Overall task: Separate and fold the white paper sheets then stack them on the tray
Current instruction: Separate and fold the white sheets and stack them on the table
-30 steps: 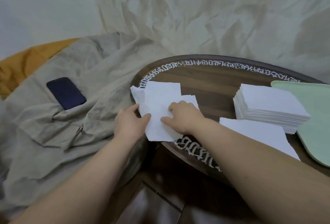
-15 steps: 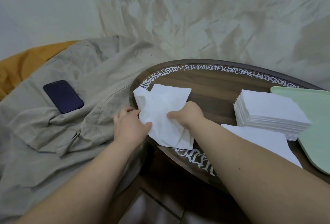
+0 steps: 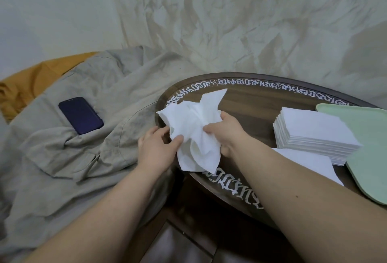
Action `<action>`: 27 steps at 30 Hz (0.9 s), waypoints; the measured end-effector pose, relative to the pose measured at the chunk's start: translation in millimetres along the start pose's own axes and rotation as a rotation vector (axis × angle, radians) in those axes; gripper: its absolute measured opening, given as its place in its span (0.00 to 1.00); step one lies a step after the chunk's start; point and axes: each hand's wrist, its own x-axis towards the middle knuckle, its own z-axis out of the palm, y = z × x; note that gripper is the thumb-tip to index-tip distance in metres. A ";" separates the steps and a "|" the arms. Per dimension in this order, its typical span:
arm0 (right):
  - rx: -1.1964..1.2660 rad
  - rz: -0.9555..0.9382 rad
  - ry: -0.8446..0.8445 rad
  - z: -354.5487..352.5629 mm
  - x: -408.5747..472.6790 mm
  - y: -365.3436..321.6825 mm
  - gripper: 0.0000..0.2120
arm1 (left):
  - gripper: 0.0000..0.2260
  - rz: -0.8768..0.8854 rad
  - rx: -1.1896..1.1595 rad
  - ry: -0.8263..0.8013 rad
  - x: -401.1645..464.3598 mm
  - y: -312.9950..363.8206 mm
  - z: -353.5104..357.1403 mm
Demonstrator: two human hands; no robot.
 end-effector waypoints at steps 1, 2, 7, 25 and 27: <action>0.068 0.000 -0.010 -2.9 -2.7 -3.3 0.15 | 0.27 -0.004 -0.099 0.048 -1.0 3.6 -0.6; 0.130 0.000 -0.014 -5.3 -5.5 -6.1 0.16 | 0.21 -0.035 -0.236 0.076 -3.5 9.7 -2.5; 0.300 -0.012 -0.036 -14.8 -21.3 -15.6 0.15 | 0.22 -0.338 -0.903 -0.079 -12.1 33.9 -6.1; 0.253 -0.106 -0.027 -44.2 -43.5 -21.7 0.06 | 0.12 -0.316 -1.146 -0.345 -33.1 79.4 -11.2; 0.249 -0.123 0.008 -47.8 -40.2 -26.3 0.05 | 0.12 -0.299 -1.115 -0.351 -32.9 77.8 -10.9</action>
